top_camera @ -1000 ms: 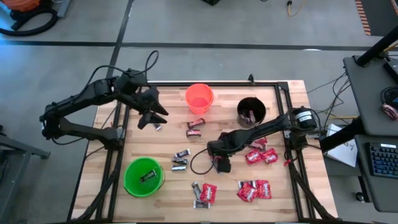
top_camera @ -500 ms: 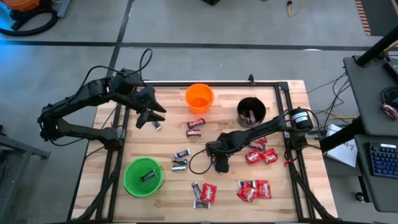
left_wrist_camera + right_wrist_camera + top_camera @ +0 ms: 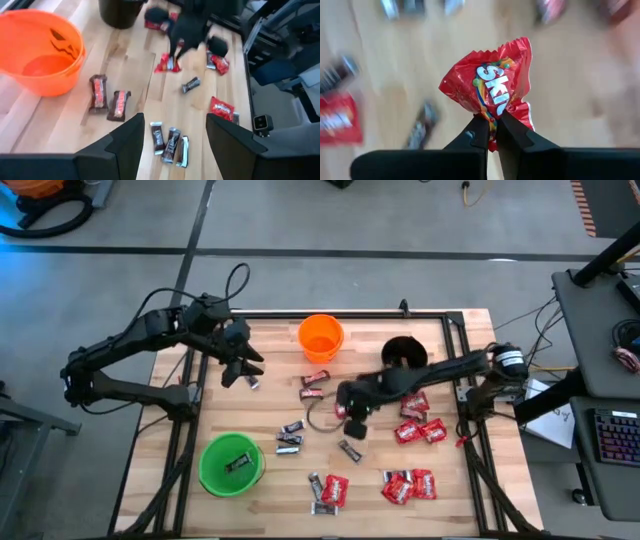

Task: Sort candy
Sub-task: Put the red candy into the orange bucket

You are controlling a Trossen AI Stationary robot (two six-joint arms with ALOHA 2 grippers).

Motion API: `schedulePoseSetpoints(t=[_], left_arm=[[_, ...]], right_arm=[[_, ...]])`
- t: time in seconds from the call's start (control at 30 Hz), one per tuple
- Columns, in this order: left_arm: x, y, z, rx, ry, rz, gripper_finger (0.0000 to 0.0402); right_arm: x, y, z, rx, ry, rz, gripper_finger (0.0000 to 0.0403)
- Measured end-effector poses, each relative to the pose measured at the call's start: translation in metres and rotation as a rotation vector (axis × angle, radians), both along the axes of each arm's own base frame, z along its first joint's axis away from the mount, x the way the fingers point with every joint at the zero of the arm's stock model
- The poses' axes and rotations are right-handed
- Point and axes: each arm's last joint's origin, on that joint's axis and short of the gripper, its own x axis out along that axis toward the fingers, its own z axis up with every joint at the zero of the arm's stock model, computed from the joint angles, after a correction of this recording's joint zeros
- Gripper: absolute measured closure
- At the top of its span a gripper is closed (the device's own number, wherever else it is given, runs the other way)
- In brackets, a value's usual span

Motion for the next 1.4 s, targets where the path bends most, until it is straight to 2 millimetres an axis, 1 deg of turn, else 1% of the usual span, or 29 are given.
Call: schedulePoseSetpoints(t=[0.17,0.33,0.4,0.53,0.67,0.77,0.87,1.07,1.17,1.4], left_arm=[[0.003,0.001,-0.023,-0.061,0.076,0.042,0.0206],[0.006,0.002,-0.051,-0.164,0.159,0.118,0.0206],[0.007,0.003,-0.061,-0.209,0.186,0.157,0.0206],[0.005,0.002,-0.08,-0.295,0.263,0.243,0.0206],[0.003,0.003,-0.092,-0.344,0.316,0.352,0.0206],[0.003,0.003,-0.097,-0.368,0.336,0.417,0.0206],[0.002,0.004,-0.099,-0.389,0.347,0.483,0.0206],[0.002,0.006,-0.099,-0.414,0.35,0.601,0.0206],[0.002,0.006,-0.099,-0.428,0.35,0.635,0.0206],[0.003,0.008,-0.102,-0.426,0.358,0.715,0.0206]], right_arm=[[0.007,-0.04,0.041,-0.022,-0.233,-0.078,0.0388],[0.014,-0.086,0.065,-0.071,-0.425,-0.148,0.0389],[0.015,-0.105,0.069,-0.089,-0.464,-0.194,0.0389],[0.013,-0.14,0.063,-0.116,-0.483,-0.284,0.0389],[0.012,-0.163,0.054,-0.123,-0.479,-0.346,0.039],[0.012,-0.173,0.045,-0.12,-0.452,-0.374,0.039],[0.012,-0.179,0.04,-0.117,-0.437,-0.391,0.039],[0.013,-0.182,0.037,-0.117,-0.431,-0.396,0.0385],[0.013,-0.182,0.037,-0.116,-0.432,-0.397,0.0366],[0.013,-0.181,0.037,-0.115,-0.431,-0.397,0.0304]])
